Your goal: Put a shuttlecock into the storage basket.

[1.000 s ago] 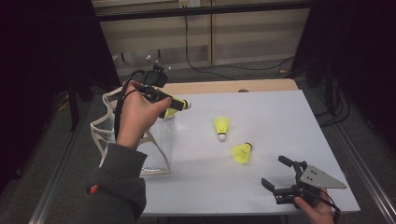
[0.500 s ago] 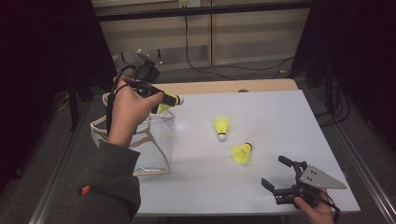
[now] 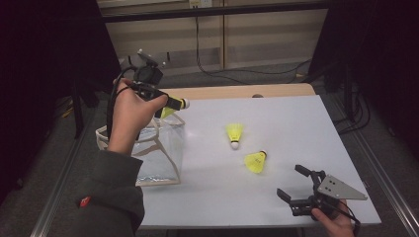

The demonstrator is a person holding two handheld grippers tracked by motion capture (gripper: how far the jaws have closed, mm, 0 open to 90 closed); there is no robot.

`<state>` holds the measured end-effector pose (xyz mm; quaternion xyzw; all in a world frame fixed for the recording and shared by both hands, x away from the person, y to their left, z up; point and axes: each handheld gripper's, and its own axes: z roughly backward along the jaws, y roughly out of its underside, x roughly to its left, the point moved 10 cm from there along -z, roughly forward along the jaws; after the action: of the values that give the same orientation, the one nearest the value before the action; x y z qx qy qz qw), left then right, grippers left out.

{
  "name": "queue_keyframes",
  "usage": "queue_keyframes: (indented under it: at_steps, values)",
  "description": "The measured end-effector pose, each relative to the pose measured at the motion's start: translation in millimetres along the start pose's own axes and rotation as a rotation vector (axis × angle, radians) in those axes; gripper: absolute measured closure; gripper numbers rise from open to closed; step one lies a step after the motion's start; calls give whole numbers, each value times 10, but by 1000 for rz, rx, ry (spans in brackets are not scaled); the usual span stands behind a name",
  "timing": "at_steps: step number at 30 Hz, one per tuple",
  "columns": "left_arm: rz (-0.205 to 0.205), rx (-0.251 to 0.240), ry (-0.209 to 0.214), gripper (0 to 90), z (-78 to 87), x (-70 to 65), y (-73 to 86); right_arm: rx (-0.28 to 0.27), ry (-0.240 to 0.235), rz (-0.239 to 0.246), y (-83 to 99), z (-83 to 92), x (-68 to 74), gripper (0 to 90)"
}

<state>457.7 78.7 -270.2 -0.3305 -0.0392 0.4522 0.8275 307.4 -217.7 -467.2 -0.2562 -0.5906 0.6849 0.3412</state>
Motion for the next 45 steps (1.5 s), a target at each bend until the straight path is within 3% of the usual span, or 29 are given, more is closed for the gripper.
queue_keyframes:
  at_steps: [18, 45]
  values:
    - [17, -12, -32, 857, 158, 143, -14, 0, 1, -1, 0, 2, 1, 21]
    - [49, -14, -87, 856, 244, 375, 77, -1, 1, -1, -2, 6, -1, 21]
